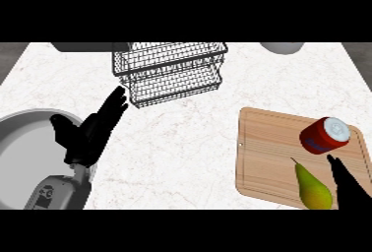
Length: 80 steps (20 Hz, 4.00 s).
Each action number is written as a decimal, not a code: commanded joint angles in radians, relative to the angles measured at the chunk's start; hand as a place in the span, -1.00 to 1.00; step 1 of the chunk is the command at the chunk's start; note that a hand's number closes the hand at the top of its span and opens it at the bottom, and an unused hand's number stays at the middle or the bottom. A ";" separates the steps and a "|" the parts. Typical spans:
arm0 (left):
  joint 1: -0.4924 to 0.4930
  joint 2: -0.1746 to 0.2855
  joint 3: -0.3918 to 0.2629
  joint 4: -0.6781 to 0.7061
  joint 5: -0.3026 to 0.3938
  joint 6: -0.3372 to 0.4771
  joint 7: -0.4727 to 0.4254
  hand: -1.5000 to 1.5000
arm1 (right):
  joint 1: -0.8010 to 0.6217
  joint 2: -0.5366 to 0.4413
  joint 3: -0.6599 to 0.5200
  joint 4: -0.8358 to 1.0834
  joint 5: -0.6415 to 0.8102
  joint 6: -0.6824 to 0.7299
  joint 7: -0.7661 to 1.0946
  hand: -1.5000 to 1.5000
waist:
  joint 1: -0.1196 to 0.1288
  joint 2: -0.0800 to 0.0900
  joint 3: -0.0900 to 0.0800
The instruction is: Pick the pear from the cutting board and place it in the tiered basket
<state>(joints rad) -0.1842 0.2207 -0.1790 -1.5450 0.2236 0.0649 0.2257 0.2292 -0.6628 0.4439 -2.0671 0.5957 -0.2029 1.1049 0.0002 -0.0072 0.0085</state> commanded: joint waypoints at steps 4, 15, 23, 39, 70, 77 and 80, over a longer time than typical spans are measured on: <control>0.077 0.005 0.027 0.037 0.021 -0.066 -0.038 0.00 | 0.005 0.051 -0.079 0.049 -0.018 0.028 0.011 -1.00 | 0.001 0.007 -0.009; 0.041 -0.008 0.072 0.060 -0.013 -0.076 -0.027 0.00 | 0.015 0.148 -0.162 0.195 -0.011 0.013 -0.138 -1.00 | -0.002 0.008 -0.008; 0.014 -0.052 0.066 -0.025 -0.033 -0.040 0.075 0.00 | -0.007 0.232 -0.163 0.336 0.033 -0.010 -0.245 -1.00 | 0.000 0.007 -0.008; 0.002 -0.062 0.087 0.051 -0.062 -0.076 0.033 0.00 | -0.064 0.300 -0.159 0.509 0.060 -0.039 -0.494 1.00 | 0.004 0.009 -0.008; 0.026 -0.076 0.098 0.020 -0.088 -0.087 0.044 0.00 | -0.694 0.421 -0.193 -0.269 0.107 0.548 -0.040 1.00 | 0.007 0.004 -0.010; 0.041 -0.108 0.094 0.057 -0.095 -0.092 -0.012 0.00 | -1.036 0.419 -0.309 -0.129 0.012 0.663 0.052 1.00 | 0.004 0.004 -0.011; 0.009 -0.095 0.123 0.055 -0.060 -0.108 0.027 0.00 | -1.171 0.419 -0.365 0.022 -0.027 0.675 0.040 1.00 | 0.009 0.004 -0.011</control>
<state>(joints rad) -0.1965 0.1189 -0.0870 -1.5215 0.1338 -0.0311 0.2435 -0.7763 -0.2393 0.1469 -2.1489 0.6280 0.3679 1.0198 0.0061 -0.0082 0.0052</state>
